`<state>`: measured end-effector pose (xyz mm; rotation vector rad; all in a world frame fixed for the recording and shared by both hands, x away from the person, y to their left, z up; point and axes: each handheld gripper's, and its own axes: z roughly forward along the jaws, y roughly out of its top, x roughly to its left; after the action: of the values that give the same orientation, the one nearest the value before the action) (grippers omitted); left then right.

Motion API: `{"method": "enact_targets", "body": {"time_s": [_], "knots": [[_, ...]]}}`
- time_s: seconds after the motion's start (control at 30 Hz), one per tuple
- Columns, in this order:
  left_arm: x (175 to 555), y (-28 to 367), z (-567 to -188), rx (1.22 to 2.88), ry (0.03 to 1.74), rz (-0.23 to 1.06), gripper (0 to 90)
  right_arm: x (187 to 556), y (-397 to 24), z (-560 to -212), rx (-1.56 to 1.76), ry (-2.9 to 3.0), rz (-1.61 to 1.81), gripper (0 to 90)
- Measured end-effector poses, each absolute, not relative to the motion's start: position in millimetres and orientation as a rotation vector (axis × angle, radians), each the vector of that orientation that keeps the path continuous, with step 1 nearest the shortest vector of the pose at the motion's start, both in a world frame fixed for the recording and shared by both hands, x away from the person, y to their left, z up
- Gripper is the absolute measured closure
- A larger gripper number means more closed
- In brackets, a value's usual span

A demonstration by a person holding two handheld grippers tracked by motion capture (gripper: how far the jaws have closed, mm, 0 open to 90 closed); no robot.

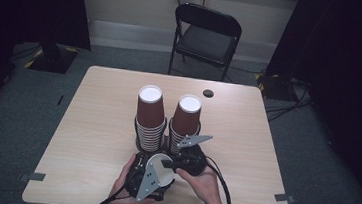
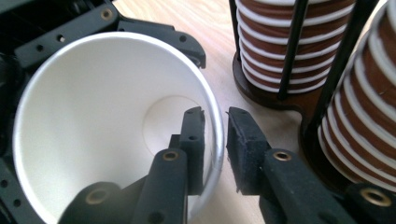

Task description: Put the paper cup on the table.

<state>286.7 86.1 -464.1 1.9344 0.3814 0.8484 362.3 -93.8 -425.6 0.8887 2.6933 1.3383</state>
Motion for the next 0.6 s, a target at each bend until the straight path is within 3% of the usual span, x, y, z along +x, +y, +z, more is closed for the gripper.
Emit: {"method": "enact_targets", "body": {"time_s": [0.43, 0.6], "knots": [[295.3, 95.5, -466.5, 1.839, 0.495, 0.786, 8.6, 358.5, -106.3, -425.0, 0.946, 2.505, 1.465, 54.7], [295.6, 101.3, -464.6, 1.854, 0.500, 0.797, 8.4, 352.9, -117.3, -423.3, 0.948, 2.358, 1.568, 42.6]]}}
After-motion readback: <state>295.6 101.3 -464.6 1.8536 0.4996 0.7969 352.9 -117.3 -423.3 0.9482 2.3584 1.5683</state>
